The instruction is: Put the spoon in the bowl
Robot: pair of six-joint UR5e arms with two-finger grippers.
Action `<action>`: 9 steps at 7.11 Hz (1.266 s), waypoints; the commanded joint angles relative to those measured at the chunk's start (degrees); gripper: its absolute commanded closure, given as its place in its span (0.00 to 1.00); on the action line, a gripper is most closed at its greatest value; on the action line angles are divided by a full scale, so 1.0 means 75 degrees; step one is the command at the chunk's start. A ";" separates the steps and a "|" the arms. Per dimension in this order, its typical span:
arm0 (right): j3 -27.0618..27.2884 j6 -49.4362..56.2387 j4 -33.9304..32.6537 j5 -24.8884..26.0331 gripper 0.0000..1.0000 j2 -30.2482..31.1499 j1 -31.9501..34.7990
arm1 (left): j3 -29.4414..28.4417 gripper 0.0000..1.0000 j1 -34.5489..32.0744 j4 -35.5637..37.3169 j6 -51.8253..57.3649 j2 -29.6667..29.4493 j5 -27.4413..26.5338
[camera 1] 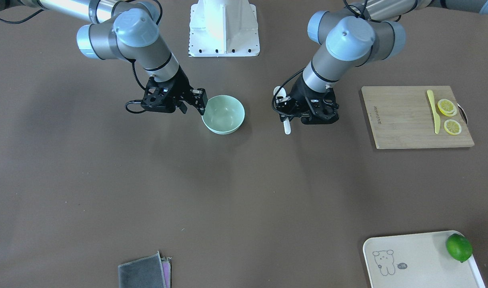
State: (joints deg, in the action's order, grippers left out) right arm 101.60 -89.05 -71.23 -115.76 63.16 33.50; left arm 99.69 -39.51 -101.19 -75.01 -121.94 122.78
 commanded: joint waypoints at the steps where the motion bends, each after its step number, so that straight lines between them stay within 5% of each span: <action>1: 0.0874 0.1459 0.0006 -0.1587 0.00 0.1380 0.1538 | -0.0538 1.00 0.0520 0.0015 -0.0824 -0.0998 -0.0362; 2: 0.1030 0.2291 0.0006 -0.2080 0.00 0.2003 0.2136 | -0.0936 1.00 0.0811 0.0003 -0.1152 -0.1502 -0.0838; 3: 0.1031 0.2833 0.0017 -0.2271 0.00 0.2357 0.2490 | -0.1196 0.02 0.1128 -0.0066 -0.1457 -0.1809 -0.1423; 5: 0.1031 0.3515 0.0006 -0.2284 0.00 0.2711 0.2913 | -0.1129 0.02 0.1108 -0.0009 -0.1297 -0.1824 -0.1651; 9: 0.0868 0.5937 -0.0029 -0.2519 0.00 0.3706 0.4178 | 0.1071 0.02 -0.0459 0.0132 0.1427 0.0936 -0.0503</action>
State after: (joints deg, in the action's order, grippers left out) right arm 108.57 -51.13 -71.38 -134.28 88.35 61.68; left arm 103.13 -39.15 -100.49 -71.12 -121.18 117.38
